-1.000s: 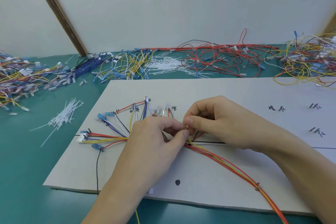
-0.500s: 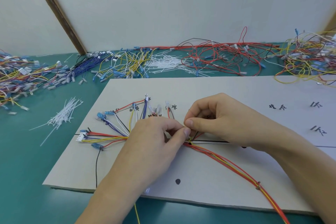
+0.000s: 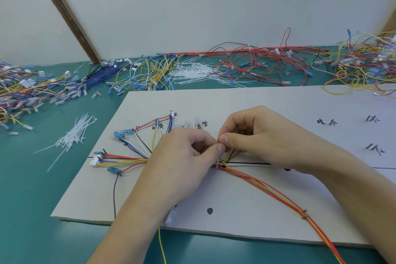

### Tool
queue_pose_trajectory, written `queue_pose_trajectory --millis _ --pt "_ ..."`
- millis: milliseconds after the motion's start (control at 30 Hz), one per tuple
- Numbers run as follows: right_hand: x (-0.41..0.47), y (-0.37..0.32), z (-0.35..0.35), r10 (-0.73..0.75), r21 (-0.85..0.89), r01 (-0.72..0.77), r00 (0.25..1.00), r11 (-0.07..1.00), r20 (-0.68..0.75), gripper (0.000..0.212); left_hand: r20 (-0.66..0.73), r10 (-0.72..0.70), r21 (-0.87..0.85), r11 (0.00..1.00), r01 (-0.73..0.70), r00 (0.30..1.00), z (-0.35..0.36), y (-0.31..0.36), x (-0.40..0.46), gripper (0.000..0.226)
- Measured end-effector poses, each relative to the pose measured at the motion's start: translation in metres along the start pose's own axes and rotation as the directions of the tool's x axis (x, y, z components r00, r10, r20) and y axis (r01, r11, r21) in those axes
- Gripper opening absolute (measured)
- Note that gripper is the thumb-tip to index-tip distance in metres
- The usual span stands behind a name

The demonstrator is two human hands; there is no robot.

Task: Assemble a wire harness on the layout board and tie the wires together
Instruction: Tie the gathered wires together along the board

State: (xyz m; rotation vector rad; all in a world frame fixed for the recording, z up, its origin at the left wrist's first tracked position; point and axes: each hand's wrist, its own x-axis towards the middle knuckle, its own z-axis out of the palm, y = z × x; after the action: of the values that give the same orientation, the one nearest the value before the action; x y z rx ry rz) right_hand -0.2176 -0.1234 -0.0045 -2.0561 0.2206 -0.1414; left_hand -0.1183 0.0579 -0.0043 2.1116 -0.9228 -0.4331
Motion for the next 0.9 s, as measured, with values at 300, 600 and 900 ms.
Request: queue_pose_trajectory --millis 300,600,900 --pt "0.002 0.001 0.0 0.019 0.051 -0.019 1.0 0.999 -0.013 0.011 0.057 -0.008 0.025 1.0 0.006 0.998 0.0 -0.001 0.001 0.019" --pt "0.001 -0.002 0.003 -0.018 0.094 0.023 0.998 0.995 -0.057 0.011 0.119 0.021 0.005 1.0 -0.021 0.993 -0.006 -0.005 0.002 0.013" --pt "0.0 -0.003 0.002 -0.043 0.111 0.048 0.998 0.993 -0.043 0.009 0.13 0.065 0.002 0.998 -0.066 0.989 -0.01 -0.008 0.001 0.009"
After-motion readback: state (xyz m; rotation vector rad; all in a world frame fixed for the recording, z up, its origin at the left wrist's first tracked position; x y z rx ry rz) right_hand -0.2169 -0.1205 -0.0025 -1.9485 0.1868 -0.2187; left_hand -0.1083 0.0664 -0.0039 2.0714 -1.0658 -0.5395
